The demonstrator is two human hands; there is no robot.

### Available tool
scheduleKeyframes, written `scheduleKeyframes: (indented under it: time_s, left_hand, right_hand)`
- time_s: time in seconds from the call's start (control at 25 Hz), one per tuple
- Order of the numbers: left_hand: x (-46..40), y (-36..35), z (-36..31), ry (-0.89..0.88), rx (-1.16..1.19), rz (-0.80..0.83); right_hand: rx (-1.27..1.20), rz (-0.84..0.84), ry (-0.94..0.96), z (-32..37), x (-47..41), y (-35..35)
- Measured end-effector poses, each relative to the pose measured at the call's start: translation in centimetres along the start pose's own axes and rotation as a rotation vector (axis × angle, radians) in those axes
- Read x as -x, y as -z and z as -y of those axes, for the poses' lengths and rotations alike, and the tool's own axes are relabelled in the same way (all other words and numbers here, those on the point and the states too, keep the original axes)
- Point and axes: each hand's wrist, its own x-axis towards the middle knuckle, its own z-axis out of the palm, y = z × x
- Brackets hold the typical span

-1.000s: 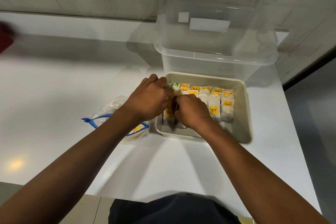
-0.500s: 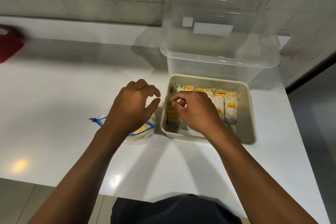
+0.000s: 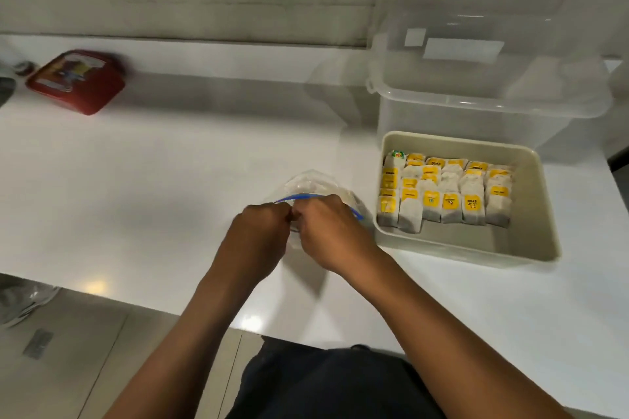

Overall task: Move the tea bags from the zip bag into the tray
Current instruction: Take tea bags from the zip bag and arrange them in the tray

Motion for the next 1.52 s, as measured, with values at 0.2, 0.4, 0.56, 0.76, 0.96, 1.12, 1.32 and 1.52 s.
scheduleKeyframes:
  time_s: [0.2, 0.4, 0.56, 0.76, 0.96, 1.12, 1.32, 1.52]
  left_hand:
    - [-0.6, -2.1, 0.8, 0.017, -0.136, 0.179]
    - [-1.6, -2.2, 0.3, 0.017, -0.116, 0.237]
    - [-2.2, -2.9, 0.4, 0.025, -0.190, 0.203]
    - [-2.3, -3.2, 0.7, -0.028, -0.238, 0.214]
    - [-2.0, -3.6, 1.0, -0.050, -0.188, 0.210]
    - [-1.6, -2.5, 1.7, -0.017, 0.021, 0.152]
    - [-1.4, -0.7, 2.5, -0.006, 0.360, 0.011]
    - [-1.3, 0.2, 2.4, -0.041, 0.545, 0.021]
  right_hand:
    - [0.231, 0.035, -0.183, -0.2, -1.9, -3.1]
    - [0.334, 0.019, -0.271, -1.2, -2.7, -4.6]
    - [0.347, -0.039, -0.304, -1.0, -2.8, -4.9]
    - [0.348, -0.108, -0.352, -1.4, -2.5, -5.3]
    - [0.341, -0.164, -0.352, -1.7, -2.7, -5.8]
    - [0.300, -0.242, -0.312, -1.9, -2.0, -5.1]
    - [0.127, -0.348, -0.261, -1.2, -1.2, -2.8]
    - [-0.171, -0.369, -0.298, -0.6, -0.2, -0.9]
